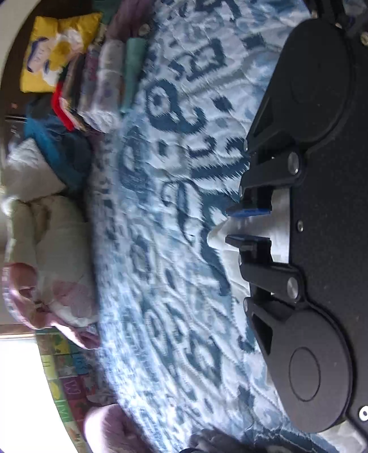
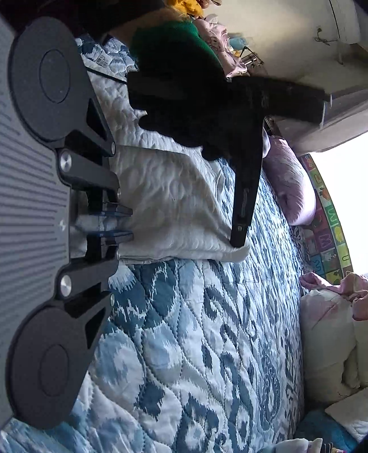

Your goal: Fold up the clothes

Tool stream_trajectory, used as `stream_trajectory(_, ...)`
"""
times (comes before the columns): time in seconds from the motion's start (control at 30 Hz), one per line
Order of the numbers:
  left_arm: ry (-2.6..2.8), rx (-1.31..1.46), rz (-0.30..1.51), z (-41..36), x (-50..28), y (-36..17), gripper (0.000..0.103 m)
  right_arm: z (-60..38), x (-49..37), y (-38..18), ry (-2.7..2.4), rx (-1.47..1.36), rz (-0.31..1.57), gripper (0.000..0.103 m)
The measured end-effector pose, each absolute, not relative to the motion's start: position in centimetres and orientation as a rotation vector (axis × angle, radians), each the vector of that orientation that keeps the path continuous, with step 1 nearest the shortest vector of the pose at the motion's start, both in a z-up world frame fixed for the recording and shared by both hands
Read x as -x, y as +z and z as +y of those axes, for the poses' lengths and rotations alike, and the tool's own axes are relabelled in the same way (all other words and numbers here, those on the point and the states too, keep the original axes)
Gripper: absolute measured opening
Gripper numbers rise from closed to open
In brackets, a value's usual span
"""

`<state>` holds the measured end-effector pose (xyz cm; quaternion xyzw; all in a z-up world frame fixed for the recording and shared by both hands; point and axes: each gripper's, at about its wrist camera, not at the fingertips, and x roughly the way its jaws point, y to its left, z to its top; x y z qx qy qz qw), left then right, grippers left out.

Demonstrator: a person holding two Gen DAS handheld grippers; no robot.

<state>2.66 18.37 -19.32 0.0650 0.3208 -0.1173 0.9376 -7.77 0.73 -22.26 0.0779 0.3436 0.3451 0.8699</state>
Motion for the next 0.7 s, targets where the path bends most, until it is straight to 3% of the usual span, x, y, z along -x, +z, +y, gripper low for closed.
stream_trajectory(0.33,-0.223,-0.071,0.697,19.3,-3.8,-21.3,0.014,1.9,8.5,-22.7,0.716,-0.119,0.706,0.011)
stream_trajectory(0.57,-0.171,-0.112,0.601,19.1,2.0,-15.1,0.015,1.9,8.5,-22.7,0.697,-0.153,0.707,0.011)
stream_trajectory(0.7,-0.193,-0.07,0.643,18.7,4.0,-15.9,0.015,1.4,8.3,-22.6,0.694,-0.204,0.717,0.011)
